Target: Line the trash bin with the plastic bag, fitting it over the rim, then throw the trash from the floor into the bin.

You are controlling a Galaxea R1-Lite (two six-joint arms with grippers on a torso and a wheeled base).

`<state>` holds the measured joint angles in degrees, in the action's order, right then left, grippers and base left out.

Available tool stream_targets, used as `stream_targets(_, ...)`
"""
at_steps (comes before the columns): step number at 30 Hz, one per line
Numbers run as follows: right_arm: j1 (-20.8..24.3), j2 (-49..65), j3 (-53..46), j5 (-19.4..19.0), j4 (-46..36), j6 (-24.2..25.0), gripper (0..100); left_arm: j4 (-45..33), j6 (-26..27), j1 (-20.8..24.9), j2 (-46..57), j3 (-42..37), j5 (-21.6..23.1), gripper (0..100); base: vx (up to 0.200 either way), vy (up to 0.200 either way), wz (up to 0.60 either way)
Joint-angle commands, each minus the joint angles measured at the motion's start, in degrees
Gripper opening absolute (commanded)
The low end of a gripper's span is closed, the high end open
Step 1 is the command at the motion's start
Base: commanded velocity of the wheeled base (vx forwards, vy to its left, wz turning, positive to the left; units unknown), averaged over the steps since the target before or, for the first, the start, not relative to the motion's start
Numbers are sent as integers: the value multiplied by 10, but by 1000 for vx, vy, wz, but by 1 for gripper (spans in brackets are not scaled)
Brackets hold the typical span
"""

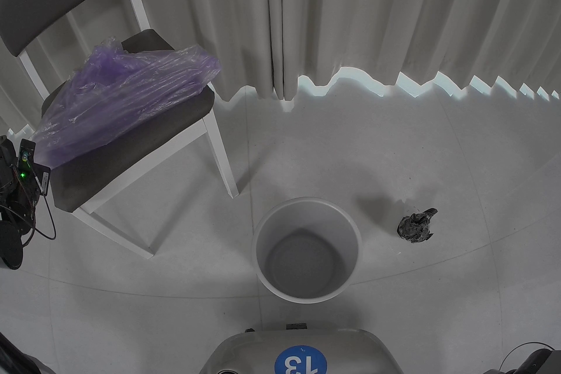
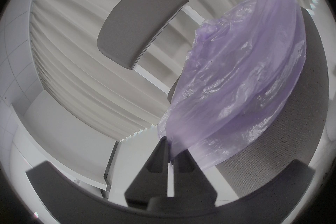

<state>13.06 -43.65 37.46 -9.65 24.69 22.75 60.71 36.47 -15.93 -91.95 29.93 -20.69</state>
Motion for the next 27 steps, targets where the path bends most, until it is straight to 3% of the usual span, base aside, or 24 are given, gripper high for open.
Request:
stream_targets(1,0,1,2,2,-2,0,100,1,-4,6,3,-1,-1,0,0,0,0)
stream_targets(10,23,-30,-2,15,-1,3,100,-8,-25,40,59,23,-1,0,0,0,0)
stream_targets(14,54,-69,-6,74,4,-2,100,-18,-32,48,73,51,-1,0,0,0,0)
stream_targets(18,81,-73,-11,92,6,-3,100,-27,-40,60,80,65,-1,0,0,0,0)
stream_targets(20,117,-78,-27,110,20,-9,100,-59,-72,95,101,84,-1,0,0,0,0)
stream_targets(27,127,-115,-59,133,76,-26,100,-183,-127,177,169,145,-1,0,0,0,0)
